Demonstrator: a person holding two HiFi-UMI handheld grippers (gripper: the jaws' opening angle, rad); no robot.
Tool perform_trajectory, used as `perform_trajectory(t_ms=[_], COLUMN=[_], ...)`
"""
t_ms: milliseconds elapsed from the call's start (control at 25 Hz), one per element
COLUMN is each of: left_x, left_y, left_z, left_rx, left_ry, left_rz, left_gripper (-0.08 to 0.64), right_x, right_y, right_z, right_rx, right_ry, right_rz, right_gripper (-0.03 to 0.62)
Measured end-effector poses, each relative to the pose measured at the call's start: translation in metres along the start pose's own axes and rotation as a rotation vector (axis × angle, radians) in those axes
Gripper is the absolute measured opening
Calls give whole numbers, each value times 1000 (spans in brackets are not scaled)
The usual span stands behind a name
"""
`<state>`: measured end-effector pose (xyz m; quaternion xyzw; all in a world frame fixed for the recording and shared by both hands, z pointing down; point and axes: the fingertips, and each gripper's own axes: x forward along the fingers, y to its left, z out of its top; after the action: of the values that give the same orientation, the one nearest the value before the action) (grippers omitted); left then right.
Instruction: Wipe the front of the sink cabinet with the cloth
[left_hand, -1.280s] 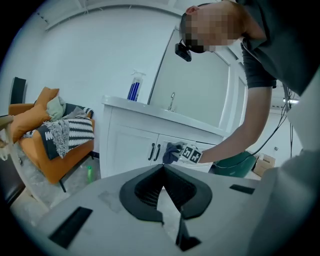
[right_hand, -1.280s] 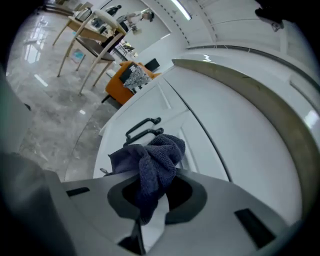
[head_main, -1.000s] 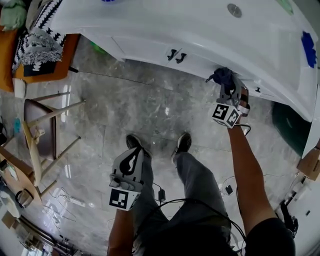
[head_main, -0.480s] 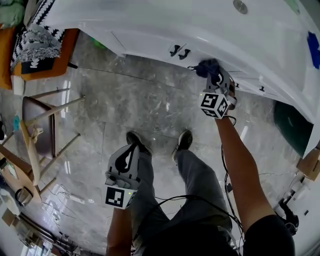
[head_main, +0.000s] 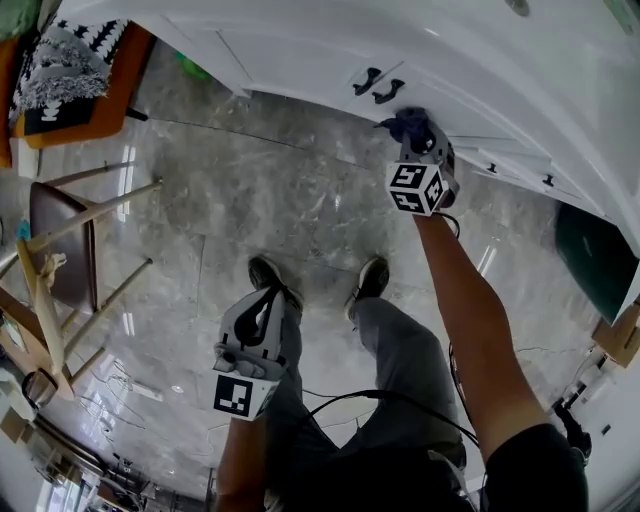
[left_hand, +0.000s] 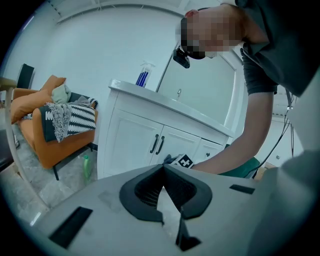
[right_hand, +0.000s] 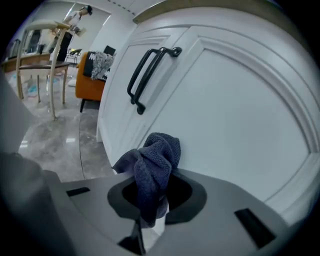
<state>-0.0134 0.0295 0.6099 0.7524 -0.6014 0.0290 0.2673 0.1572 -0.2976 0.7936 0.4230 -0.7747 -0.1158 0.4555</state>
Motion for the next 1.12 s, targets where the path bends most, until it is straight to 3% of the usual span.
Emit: perform_trajectory(t_ms=[120,280,400,560,840,960,1120], left_x=[4,11,14,12,6,4,4], left_y=[12,23,26,29,45,50,42], left_z=[-9,-17,-22,-34,-52,-49,-34], left_rx=[-3,-11,-21,-39,-29,-34,-25], left_ry=[-1,-15,-23,-16,0,-7,-27], left_rz=[21,35,33,40,58,72,53], left_gripper=[5,5,3,4,3,5,4], right_x=[15,20,20,40,102,102,80], right_y=[16,-10,-29,-1,111,110,52], right_z=[-8,-85,-124,-122,-47,-48,-116], right_rx=[83,136,101,160,316,400,424], right_ry=[15,155,226,258,239,243,358], right_rz=[12,-32,-47,-15,207,217,103], right_gripper=[46,46,46,46,46,47,48])
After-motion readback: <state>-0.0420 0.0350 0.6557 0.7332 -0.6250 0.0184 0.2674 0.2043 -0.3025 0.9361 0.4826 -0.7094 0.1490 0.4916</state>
